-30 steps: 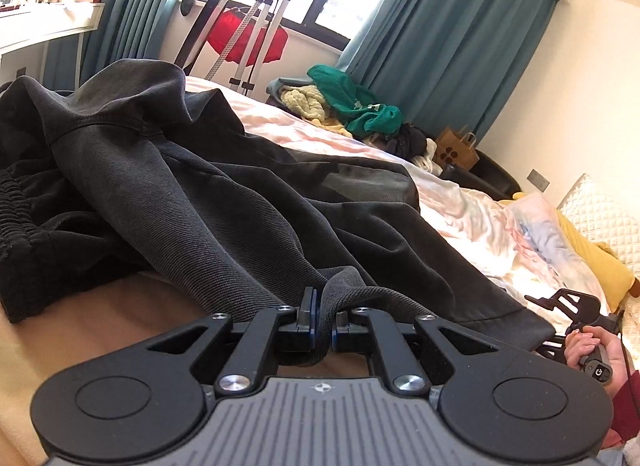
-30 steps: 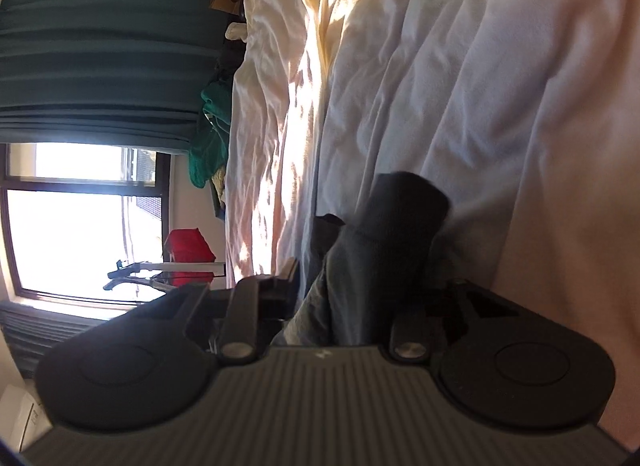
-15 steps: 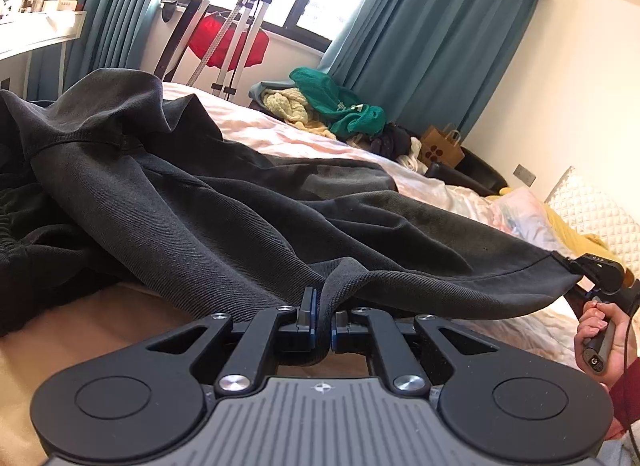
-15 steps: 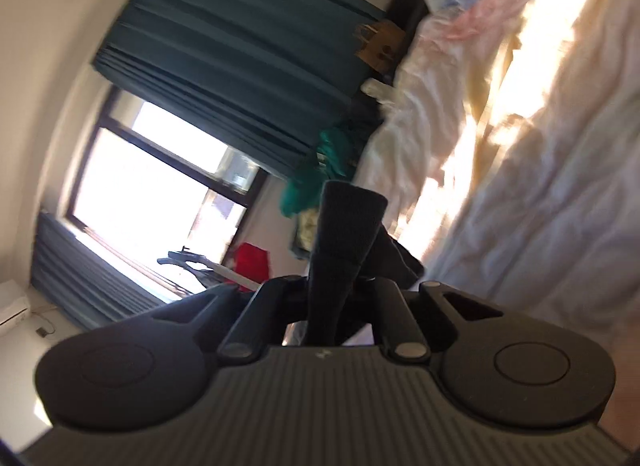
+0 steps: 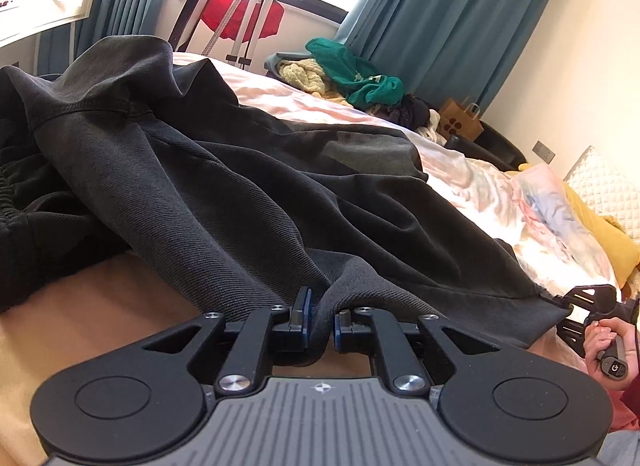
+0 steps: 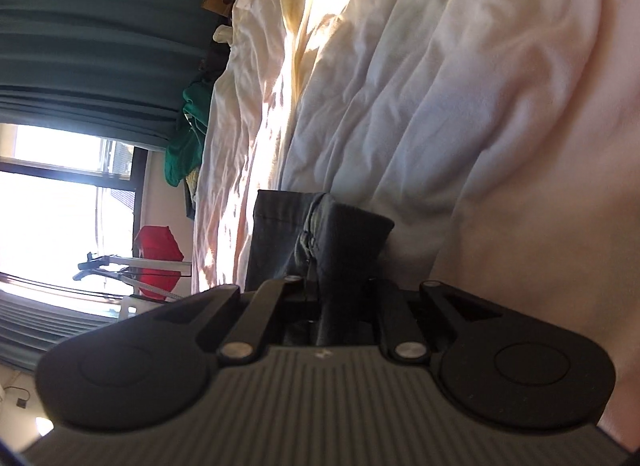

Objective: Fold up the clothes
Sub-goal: 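Lift the waistband with the left gripper while the right gripper holds the leg hem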

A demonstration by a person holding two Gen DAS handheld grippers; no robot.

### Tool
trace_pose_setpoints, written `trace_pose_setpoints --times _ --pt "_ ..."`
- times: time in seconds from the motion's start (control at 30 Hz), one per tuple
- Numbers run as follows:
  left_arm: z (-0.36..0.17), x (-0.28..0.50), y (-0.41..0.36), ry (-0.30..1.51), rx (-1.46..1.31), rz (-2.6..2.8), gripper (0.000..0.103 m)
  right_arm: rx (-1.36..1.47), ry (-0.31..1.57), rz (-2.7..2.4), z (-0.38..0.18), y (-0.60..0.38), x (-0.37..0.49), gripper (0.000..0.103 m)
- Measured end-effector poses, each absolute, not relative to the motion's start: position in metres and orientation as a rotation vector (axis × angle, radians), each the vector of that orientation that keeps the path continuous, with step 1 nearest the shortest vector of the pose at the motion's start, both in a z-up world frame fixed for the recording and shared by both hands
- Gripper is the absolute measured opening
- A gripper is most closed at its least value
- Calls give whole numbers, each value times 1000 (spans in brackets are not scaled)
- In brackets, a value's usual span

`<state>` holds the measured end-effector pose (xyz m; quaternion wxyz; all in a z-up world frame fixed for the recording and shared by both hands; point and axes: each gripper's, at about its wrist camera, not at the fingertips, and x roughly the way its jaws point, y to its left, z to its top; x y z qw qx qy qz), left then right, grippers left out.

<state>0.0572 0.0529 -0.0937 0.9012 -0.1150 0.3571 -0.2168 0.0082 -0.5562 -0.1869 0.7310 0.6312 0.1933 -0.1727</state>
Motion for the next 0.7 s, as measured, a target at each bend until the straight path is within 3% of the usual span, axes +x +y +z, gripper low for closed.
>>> trace_pose_setpoints --times 0.07,0.17,0.27,0.3,0.37,0.5,0.7 --pt "-90 55 54 750 -238 -449 23 1352 426 -382 -181 -555 10 9" --pt "-82 47 63 771 -258 -429 49 1295 427 -382 -172 -552 13 9" --pt "-78 42 88 778 -355 -357 59 1264 428 -385 -168 -549 12 9" --pt "-78 41 98 777 -401 -324 69 1260 429 -386 -167 -548 12 9" --pt "-76 39 119 774 -491 -259 78 1259 434 -390 -167 -547 11 9" --pt "-74 36 161 763 -669 -125 87 1273 433 -399 -168 -547 12 9" --pt "-122 58 209 849 -1090 35 79 1231 438 -410 -163 -543 17 9"
